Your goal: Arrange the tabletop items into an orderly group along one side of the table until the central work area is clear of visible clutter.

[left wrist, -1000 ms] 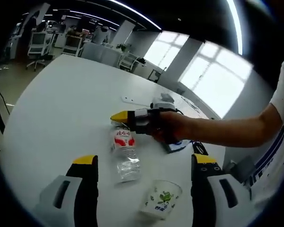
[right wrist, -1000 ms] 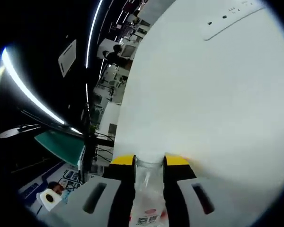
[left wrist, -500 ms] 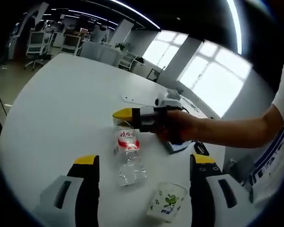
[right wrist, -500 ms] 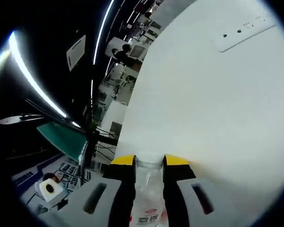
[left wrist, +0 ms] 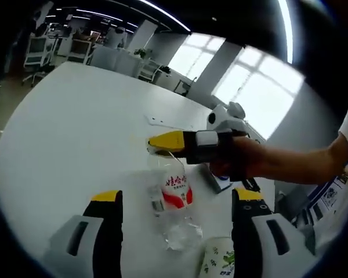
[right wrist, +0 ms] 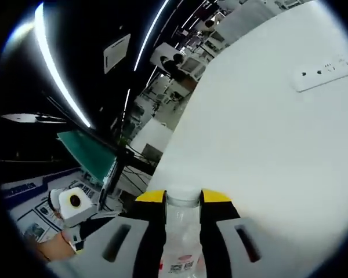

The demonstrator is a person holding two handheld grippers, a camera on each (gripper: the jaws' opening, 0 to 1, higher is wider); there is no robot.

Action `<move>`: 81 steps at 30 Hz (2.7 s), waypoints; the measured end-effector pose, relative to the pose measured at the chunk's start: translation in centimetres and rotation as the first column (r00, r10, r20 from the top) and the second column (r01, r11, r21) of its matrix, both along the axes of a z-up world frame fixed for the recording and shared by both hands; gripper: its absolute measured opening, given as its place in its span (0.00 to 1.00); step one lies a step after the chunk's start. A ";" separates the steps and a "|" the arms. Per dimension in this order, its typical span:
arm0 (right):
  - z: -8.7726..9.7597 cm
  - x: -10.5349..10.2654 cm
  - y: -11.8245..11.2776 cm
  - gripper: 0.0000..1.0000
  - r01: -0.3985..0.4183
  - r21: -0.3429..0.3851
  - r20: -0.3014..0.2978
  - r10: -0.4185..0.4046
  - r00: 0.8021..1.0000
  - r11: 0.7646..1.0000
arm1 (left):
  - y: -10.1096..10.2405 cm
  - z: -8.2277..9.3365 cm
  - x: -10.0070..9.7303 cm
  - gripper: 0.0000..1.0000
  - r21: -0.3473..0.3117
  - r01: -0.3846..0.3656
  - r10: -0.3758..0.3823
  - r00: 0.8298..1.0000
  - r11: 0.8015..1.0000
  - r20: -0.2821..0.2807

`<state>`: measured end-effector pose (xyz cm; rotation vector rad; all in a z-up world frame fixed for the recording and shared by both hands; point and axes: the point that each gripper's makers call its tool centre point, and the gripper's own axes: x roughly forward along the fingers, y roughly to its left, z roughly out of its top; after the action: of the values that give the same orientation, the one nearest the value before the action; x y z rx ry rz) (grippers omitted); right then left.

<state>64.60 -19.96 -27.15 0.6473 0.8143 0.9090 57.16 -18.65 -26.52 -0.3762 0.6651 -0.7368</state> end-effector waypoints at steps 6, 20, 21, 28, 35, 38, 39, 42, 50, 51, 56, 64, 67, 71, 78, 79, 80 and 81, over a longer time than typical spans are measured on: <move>1.0 -0.5 0.2 0.19 -0.034 -0.010 0.060 0.035 0.998 0.999 | -0.8 -1.1 0.4 0.76 -0.014 0.050 -0.051 0.999 0.999 -0.016; 3.8 -2.8 1.2 0.19 -0.134 -0.060 0.228 0.145 0.963 0.989 | -3.5 -2.3 0.1 0.49 -0.075 0.207 -0.209 0.978 0.975 -0.022; 4.0 -3.0 1.2 0.19 -0.142 -0.065 0.239 0.154 0.959 0.988 | -3.5 -2.4 0.0 0.46 -0.075 0.217 -0.219 0.976 0.973 -0.019; 5.5 -4.0 0.6 0.19 -0.152 -0.107 0.319 0.178 0.931 0.983 | -4.4 -1.3 -0.6 0.43 -0.046 0.294 -0.291 0.954 0.955 0.069; 6.9 -4.5 -0.1 0.19 -0.149 -0.179 0.414 0.212 0.885 0.972 | -5.3 -0.6 -0.3 0.42 0.017 0.325 -0.324 0.937 0.946 0.132; 7.6 -4.7 -0.6 0.19 -0.143 -0.225 0.470 0.236 0.850 0.964 | -5.8 -0.2 0.0 0.41 0.043 0.342 -0.345 0.925 0.939 0.159; 7.9 -4.8 -0.7 0.19 -0.139 -0.231 0.482 0.238 0.843 0.963 | -6.0 0.1 0.1 0.41 0.049 0.350 -0.353 0.919 0.935 0.175; 8.9 -4.9 -1.4 0.19 -0.118 -0.252 0.534 0.240 0.811 0.961 | -6.5 0.8 0.3 0.41 0.064 0.361 -0.367 0.907 0.930 0.205; 10.1 -5.2 -3.1 0.19 -0.060 -0.334 0.665 0.280 0.692 0.941 | -8.5 1.7 1.3 0.41 0.140 0.387 -0.412 0.865 0.911 0.285; 10.1 -5.2 -3.3 0.19 -0.052 -0.346 0.671 0.286 0.684 0.937 | -8.7 1.8 1.4 0.41 0.145 0.389 -0.415 0.862 0.910 0.290; 10.4 -5.0 -4.0 0.19 -0.027 -0.385 0.698 0.310 0.645 0.923 | -9.5 2.0 2.0 0.40 0.153 0.395 -0.424 0.848 0.906 0.317; 9.7 -4.6 -4.9 0.19 0.001 -0.424 0.706 0.329 0.626 0.906 | -10.0 1.5 2.7 0.40 0.186 0.404 -0.444 0.834 0.896 0.328; 9.6 -4.4 -5.0 0.19 0.012 -0.432 0.708 0.332 0.623 0.902 | -10.1 1.4 3.0 0.40 0.193 0.402 -0.445 0.832 0.895 0.331; 9.4 -4.3 -5.0 0.19 0.020 -0.447 0.710 0.341 0.616 0.894 | -10.1 1.2 3.2 0.40 0.197 0.405 -0.450 0.830 0.893 0.331; 9.1 -4.4 -5.2 0.19 0.027 -0.465 0.706 0.352 0.615 0.885 | -10.1 0.9 3.1 0.40 0.207 0.415 -0.463 0.824 0.886 0.327; 8.9 -4.4 -5.2 0.20 0.028 -0.468 0.704 0.354 0.616 0.883 | -10.1 0.8 3.1 0.40 0.208 0.416 -0.464 0.824 0.885 0.326; 8.9 -4.5 -5.2 0.20 0.028 -0.470 0.702 0.354 0.618 0.882 | -10.1 0.7 3.1 0.41 0.210 0.418 -0.467 0.824 0.884 0.322; 8.8 -4.5 -5.2 0.20 0.028 -0.472 0.701 0.355 0.619 0.881 | -10.1 0.7 3.0 0.41 0.211 0.419 -0.468 0.823 0.883 0.321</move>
<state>60.06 -25.21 -18.32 -0.2672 0.2536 1.0083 60.20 -28.73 -25.82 0.0517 0.4435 -1.1707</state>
